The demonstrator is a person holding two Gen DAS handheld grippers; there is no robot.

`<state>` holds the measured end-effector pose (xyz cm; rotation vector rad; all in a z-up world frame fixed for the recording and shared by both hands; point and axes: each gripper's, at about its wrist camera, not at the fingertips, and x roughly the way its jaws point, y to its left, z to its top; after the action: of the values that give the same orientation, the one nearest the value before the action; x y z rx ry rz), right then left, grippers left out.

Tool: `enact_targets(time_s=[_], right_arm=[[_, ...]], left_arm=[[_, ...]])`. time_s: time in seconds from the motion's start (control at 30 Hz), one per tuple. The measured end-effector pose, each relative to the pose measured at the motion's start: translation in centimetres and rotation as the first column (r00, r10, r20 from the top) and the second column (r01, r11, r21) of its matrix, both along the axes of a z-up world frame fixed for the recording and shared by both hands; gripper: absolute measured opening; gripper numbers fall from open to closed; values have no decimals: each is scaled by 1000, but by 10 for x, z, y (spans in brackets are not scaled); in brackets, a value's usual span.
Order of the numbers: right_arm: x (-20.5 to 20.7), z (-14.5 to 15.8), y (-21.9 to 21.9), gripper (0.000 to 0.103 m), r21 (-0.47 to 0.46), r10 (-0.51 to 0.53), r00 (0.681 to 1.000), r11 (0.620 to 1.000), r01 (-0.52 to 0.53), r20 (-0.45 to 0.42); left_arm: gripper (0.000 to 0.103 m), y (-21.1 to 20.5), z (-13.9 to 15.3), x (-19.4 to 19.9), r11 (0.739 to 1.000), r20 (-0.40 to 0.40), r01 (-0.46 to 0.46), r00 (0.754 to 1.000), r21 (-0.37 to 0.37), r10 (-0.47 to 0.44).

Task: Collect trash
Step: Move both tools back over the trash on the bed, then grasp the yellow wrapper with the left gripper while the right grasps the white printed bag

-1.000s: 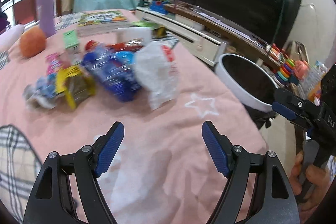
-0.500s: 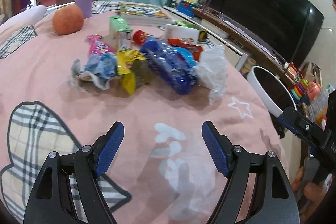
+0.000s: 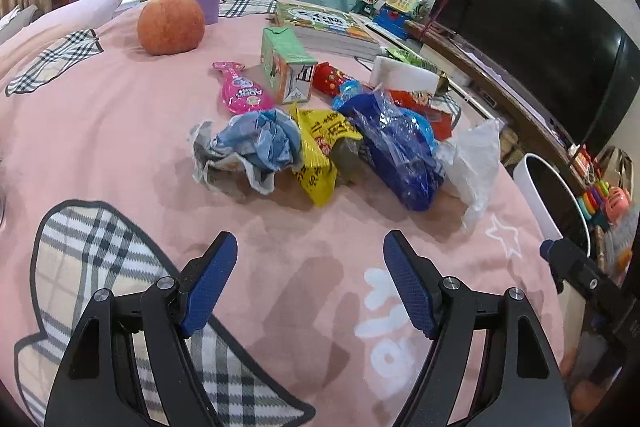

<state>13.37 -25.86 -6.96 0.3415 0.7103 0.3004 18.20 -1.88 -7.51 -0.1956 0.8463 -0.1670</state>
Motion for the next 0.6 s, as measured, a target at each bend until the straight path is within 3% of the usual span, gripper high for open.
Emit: enact_targets(time_s=[0.23,0.4,0.53,0.6], right_arm=[[11,0,3,98,16,6,1000,1000,-6,2],[27,0,3,98,31,1,1000,1000,0,-19],[42,-2,5,98,45,3,1000,999,-2,-29],[48,-3,6,97,38,3,1000,999,-2,-29]], left_arm=[[65,-7,1,14,1000,-16,10,1000,-24,-10],[42,-14,-5,29,1000,-44,14,999,-4,-14],[36,-10,-7,38,1000,-51,-9,999,-17,8],[24,-10,-8,41,1000,-52,-10,999,-22,9]])
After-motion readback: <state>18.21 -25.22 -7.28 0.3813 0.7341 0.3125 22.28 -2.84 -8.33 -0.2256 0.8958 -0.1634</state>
